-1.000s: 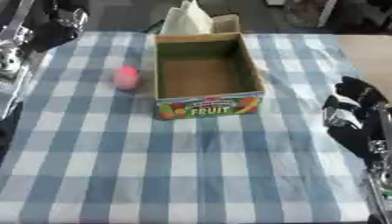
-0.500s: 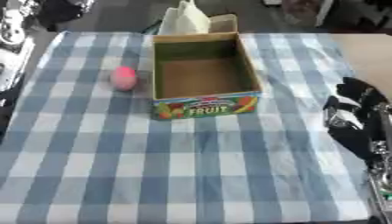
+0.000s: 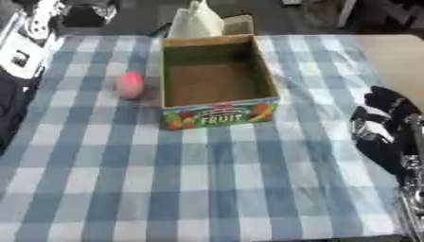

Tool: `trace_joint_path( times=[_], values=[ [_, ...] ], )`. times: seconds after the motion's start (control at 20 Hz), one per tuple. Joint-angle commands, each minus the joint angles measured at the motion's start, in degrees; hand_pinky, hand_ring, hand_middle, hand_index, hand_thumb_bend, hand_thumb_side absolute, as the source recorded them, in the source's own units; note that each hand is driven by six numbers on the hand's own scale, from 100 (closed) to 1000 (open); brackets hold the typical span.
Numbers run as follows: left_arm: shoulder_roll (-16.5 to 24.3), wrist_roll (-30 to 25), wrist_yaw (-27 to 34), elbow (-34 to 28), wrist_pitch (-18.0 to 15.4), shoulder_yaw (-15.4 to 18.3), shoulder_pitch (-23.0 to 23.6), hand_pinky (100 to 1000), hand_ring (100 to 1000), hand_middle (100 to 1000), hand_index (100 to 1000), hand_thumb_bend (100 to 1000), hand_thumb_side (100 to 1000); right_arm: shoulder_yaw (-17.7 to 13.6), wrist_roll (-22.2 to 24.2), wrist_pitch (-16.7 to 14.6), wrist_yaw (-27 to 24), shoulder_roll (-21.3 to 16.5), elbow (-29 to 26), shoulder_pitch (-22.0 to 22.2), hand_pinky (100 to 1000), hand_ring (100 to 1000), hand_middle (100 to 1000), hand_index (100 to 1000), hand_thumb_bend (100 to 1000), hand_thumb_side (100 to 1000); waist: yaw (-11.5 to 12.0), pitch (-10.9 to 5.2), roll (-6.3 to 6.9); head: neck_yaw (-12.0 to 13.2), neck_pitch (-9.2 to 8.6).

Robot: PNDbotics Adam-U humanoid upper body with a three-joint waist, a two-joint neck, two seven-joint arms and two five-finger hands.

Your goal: Pick up objects on the table and place them in the box.

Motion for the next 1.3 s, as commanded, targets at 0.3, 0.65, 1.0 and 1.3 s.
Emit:
trace_joint_path(
  times=[0.3, 0.65, 1.0, 1.3],
  values=[
    [-1.41, -3.29, -9.15, 9.92, -2.96, 1.72, -3.54, 719, 636, 643, 741, 408, 265, 0.28, 0.68, -0.17, -0.25, -1.28, -0.78, -0.61, 733, 820, 725, 828, 100, 100, -0.88, -1.08, 0.17, 0.44, 0.05],
    [-1.9, -16.98, -15.76, 10.88, -6.03, 1.69, -3.59, 715, 638, 644, 759, 581, 379, 0.31, 0.8, -0.2, -0.26, -1.26, -0.77, -0.65, 733, 820, 725, 828, 100, 100, -1.0, -1.19, 0.3, 0.31, -0.04],
    [-1.91, -23.28, -20.2, 9.98, -7.65, 1.84, -3.19, 709, 610, 628, 763, 708, 408, 0.26, 0.76, -0.19, -0.25, -1.26, -0.79, -0.69, 733, 820, 725, 828, 100, 100, -1.01, -1.22, 0.43, 0.17, -0.08],
    [-2.0, -21.48, -25.89, 9.01, -6.65, 1.93, -2.41, 684, 582, 604, 756, 722, 298, 0.18, 0.7, -0.18, -0.25, -1.2, -0.84, -0.69, 733, 820, 725, 828, 100, 100, -1.05, -1.09, 0.5, -0.04, -0.18]
  ],
)
